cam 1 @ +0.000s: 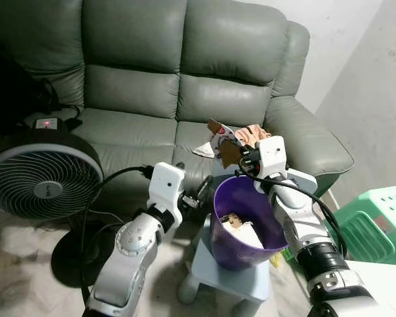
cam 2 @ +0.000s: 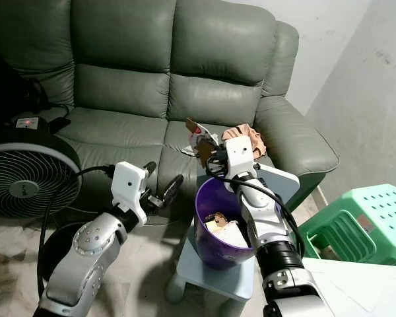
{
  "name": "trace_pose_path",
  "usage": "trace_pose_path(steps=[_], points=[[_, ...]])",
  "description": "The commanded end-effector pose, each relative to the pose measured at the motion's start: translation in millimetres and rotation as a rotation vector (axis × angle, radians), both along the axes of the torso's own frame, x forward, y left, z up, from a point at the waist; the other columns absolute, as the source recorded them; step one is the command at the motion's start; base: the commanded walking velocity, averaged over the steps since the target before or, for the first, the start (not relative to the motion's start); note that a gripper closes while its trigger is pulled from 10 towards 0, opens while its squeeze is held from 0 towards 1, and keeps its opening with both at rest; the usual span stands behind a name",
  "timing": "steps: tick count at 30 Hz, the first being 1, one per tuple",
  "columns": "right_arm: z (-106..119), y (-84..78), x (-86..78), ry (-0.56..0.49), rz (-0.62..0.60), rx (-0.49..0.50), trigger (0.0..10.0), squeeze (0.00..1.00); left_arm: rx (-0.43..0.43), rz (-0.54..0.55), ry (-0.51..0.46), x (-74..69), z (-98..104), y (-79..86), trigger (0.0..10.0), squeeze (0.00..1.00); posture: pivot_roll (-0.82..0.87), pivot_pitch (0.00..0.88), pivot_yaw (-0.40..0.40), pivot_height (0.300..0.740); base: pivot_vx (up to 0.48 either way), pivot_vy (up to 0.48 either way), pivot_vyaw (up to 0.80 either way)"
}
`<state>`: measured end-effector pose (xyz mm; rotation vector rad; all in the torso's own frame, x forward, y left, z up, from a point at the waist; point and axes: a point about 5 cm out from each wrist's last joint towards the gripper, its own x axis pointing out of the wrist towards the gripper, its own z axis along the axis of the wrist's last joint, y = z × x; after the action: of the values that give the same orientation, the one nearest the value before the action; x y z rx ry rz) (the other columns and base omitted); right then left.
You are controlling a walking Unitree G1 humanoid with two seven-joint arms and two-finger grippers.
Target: Picking trash to rubbish bin
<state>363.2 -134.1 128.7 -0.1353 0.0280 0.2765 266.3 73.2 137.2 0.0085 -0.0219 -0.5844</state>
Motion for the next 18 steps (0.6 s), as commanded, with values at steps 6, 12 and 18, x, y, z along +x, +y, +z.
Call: trace_pose_path(steps=[6, 12, 18], points=[[-11, -30.2, 1.3, 0.032, -0.112, -0.066, 10.0, 0.00, 0.028, -0.082, -0.012, -12.9, 0, -7.0, 10.0, 0.00, 0.07, 0.000, -0.162, 0.740, 0.000, 0.000, 0.00], [-24, -45.8, -4.2, 0.064, -0.165, -0.122, 10.0, 0.00, 0.012, -0.108, -0.009, -15.2, 4, -8.9, 10.0, 0.00, 0.06, 0.000, -0.154, 0.740, 0.000, 0.000, 0.00], [-32, -55.0, -6.3, 0.091, -0.216, -0.164, 10.0, 0.00, 0.007, -0.147, -0.014, -21.0, 6, -14.1, 10.0, 0.00, 0.05, 0.000, -0.152, 0.740, 0.000, 0.000, 0.00]])
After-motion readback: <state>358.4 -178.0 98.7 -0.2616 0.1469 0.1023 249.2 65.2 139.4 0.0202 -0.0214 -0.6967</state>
